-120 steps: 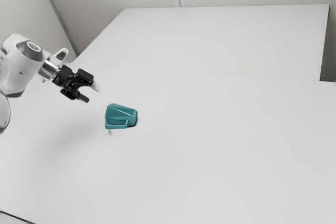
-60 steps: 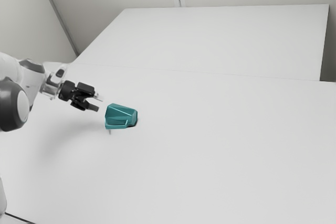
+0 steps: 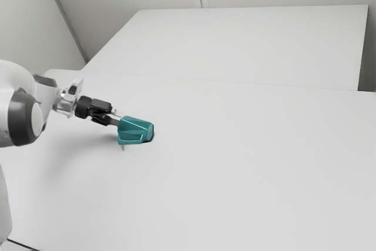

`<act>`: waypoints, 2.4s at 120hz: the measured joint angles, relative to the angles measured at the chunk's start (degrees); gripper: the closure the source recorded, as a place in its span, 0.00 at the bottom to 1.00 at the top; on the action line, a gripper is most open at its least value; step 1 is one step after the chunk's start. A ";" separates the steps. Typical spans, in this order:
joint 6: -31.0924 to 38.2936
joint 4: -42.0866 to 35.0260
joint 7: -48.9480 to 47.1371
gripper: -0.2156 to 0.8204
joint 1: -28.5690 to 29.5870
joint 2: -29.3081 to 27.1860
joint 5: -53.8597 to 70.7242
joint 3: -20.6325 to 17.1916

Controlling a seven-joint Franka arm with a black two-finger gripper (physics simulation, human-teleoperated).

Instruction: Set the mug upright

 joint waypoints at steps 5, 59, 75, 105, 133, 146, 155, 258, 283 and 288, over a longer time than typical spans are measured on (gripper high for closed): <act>-0.17 0.26 0.60 0.23 0.09 0.48 -0.43 -0.44; -0.82 0.93 5.05 0.61 0.96 2.09 -3.00 -2.48; -0.88 0.94 5.87 0.80 0.97 2.01 -3.16 -2.67; -1.58 0.48 7.44 0.92 0.63 0.54 -3.45 -3.35; -1.97 0.23 8.59 0.95 -1.13 -3.14 -3.46 -3.20; 0.22 -0.54 8.37 0.95 -3.45 -7.08 -1.62 -3.17; 3.29 -0.95 7.59 0.95 -5.69 -9.22 1.22 -3.41; 29.20 -3.05 -19.31 0.97 -9.27 -17.90 48.62 -18.73; 30.49 -4.22 -25.53 0.97 -10.07 -17.94 50.51 -19.65; 30.68 -4.25 -26.60 0.97 -10.31 -17.88 50.66 -19.76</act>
